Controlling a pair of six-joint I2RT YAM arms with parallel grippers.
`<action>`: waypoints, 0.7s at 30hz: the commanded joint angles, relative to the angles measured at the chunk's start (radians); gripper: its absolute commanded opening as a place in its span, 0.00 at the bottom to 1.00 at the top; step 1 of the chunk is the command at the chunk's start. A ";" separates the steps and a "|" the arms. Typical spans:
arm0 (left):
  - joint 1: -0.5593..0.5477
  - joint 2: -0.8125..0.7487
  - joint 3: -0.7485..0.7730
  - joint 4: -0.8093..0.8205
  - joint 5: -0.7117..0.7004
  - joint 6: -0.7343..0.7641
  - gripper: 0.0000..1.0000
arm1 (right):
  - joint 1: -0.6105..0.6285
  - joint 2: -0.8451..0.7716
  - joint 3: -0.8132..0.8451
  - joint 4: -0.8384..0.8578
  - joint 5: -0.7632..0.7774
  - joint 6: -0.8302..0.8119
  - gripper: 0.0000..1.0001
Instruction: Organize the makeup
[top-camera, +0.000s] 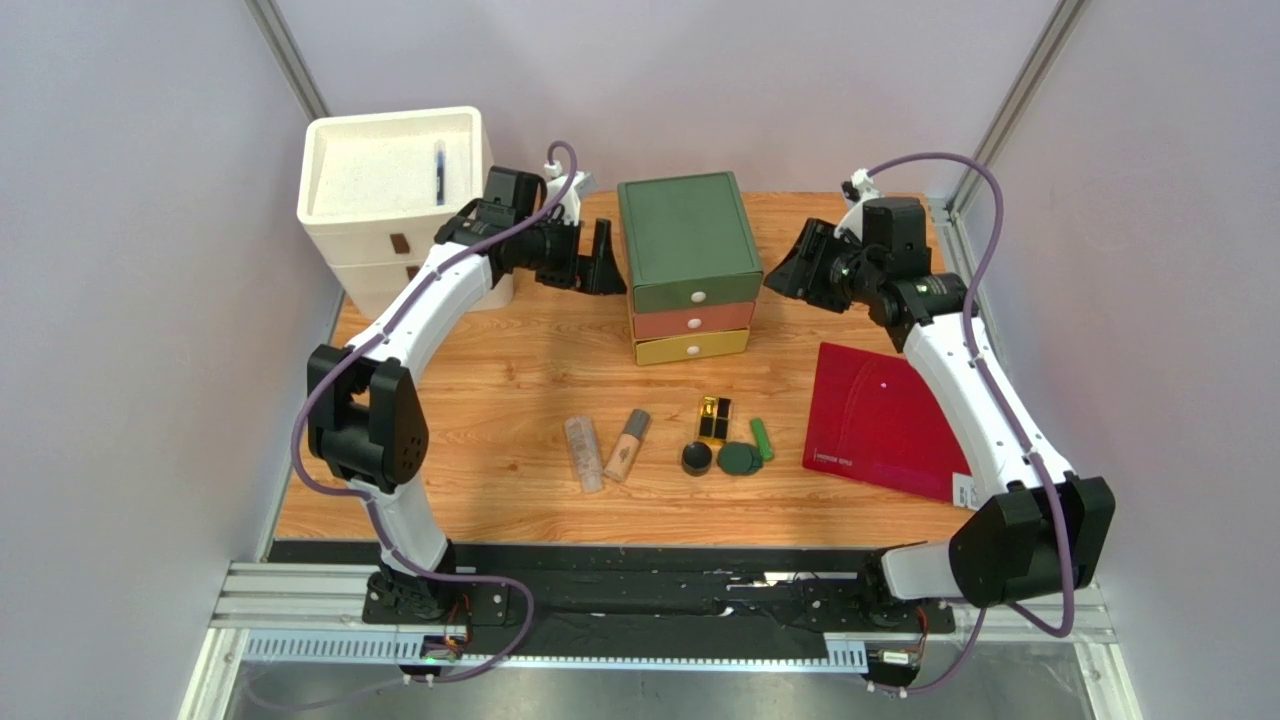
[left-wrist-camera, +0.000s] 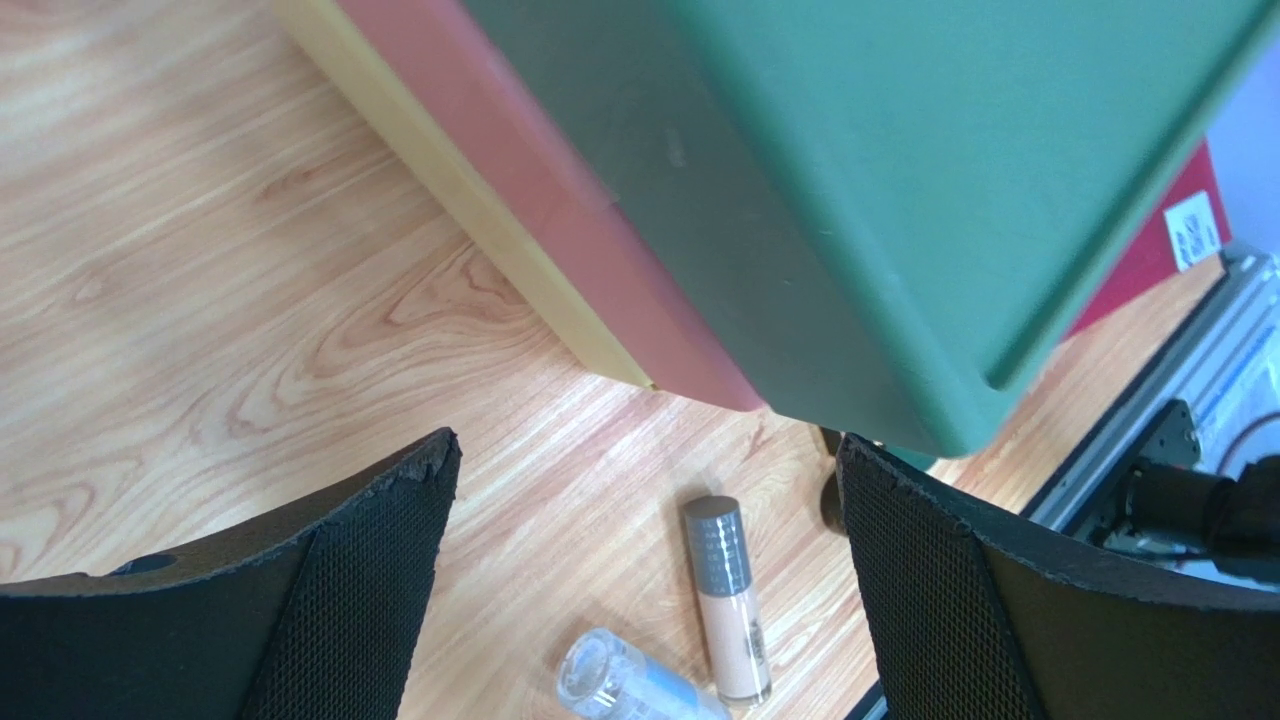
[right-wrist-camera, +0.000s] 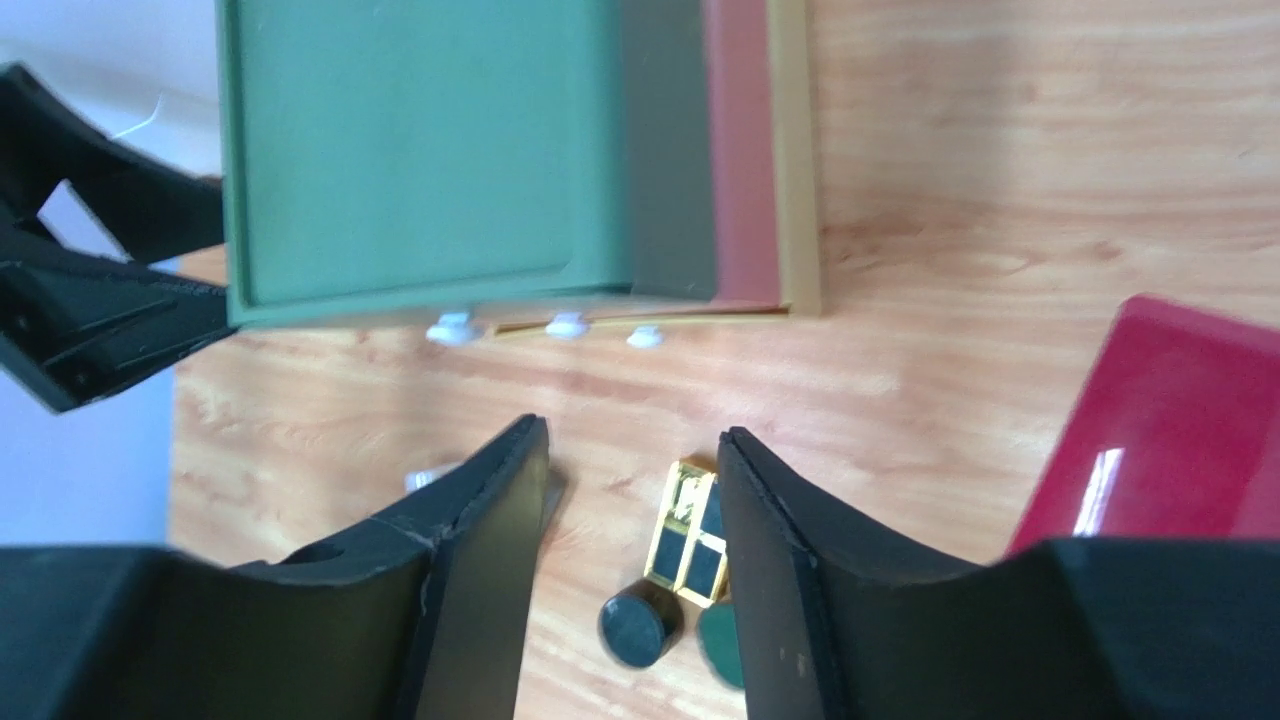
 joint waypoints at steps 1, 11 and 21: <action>-0.003 -0.078 0.043 0.053 0.119 0.057 0.99 | 0.003 -0.057 -0.044 0.039 -0.134 0.083 0.56; -0.003 -0.060 0.196 -0.021 0.121 0.048 0.46 | 0.138 -0.017 0.016 0.007 -0.058 -0.019 0.55; -0.004 0.041 0.289 0.068 0.259 -0.105 0.00 | 0.350 0.124 0.094 -0.033 0.231 -0.211 0.49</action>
